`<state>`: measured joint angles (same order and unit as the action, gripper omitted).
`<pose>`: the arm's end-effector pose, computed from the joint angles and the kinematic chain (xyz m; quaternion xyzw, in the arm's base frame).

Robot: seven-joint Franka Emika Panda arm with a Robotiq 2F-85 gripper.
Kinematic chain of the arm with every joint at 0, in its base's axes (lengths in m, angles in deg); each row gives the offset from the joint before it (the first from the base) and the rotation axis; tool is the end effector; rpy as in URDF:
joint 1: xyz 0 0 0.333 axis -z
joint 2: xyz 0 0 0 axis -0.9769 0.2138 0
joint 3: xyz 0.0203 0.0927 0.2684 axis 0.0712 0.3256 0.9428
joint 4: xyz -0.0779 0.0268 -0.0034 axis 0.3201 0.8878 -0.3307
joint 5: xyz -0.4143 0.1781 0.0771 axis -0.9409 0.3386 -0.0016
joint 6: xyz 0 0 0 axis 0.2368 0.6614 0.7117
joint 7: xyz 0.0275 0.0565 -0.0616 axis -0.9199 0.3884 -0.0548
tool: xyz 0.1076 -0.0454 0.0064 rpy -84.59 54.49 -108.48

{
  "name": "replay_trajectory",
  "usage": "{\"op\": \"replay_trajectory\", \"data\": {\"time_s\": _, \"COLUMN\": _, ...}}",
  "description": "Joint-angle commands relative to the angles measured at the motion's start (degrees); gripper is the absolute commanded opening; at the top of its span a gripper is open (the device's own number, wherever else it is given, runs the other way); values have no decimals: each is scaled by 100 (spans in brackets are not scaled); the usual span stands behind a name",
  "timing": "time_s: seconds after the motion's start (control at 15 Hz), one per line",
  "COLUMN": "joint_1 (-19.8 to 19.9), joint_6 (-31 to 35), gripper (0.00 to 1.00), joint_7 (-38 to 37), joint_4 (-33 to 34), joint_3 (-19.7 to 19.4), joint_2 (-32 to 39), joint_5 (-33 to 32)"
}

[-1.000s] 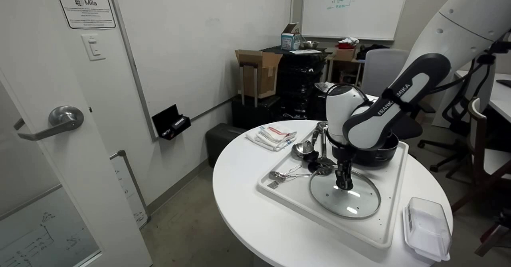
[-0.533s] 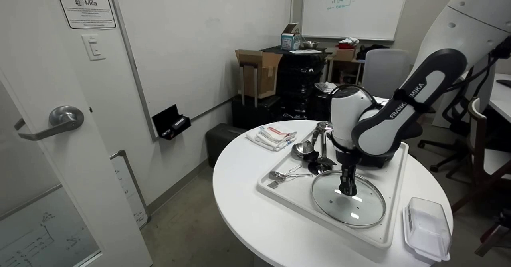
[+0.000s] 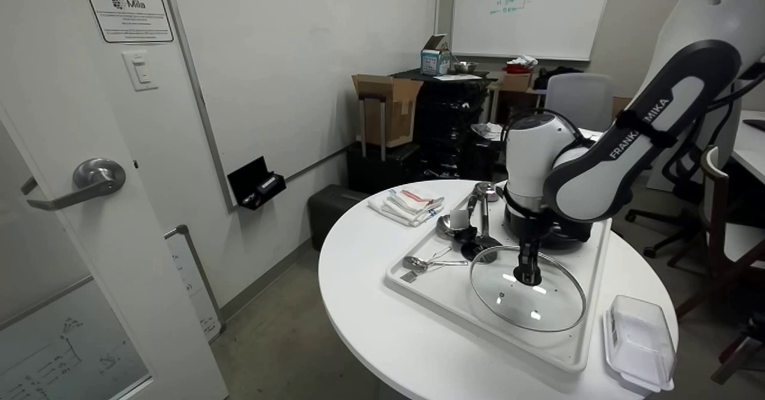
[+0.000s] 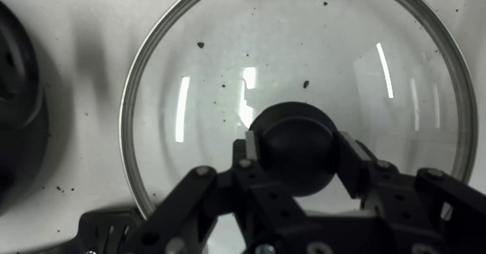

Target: Put the glass lid on the black pot.

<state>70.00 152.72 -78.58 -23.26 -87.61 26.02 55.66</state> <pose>0.5879 0.0258 -0.0320 0.9875 0.1252 -0.0693 0.0667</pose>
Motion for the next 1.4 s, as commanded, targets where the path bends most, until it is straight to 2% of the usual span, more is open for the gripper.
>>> {"op": "replay_trajectory", "data": {"time_s": 0.0, "joint_1": 31, "joint_6": -114, "gripper": 25, "joint_7": -114, "joint_4": -450, "joint_3": -37, "joint_2": -638, "joint_5": -141}}
{"op": "replay_trajectory", "data": {"time_s": 0.27, "joint_1": 221, "joint_6": -261, "gripper": 25, "joint_7": -20, "joint_4": -616, "joint_3": 2, "joint_2": -1023, "joint_5": -79}}
{"op": "replay_trajectory", "data": {"time_s": 0.67, "joint_1": 730, "joint_6": -806, "gripper": 25, "joint_7": 192, "joint_4": -550, "joint_3": 113, "joint_2": -1370, "joint_5": 133}}
{"op": "replay_trajectory", "data": {"time_s": 1.33, "joint_1": 1995, "joint_6": -1703, "gripper": 25, "joint_7": 887, "joint_4": 99, "joint_3": 174, "joint_2": -1265, "joint_5": 1135}}
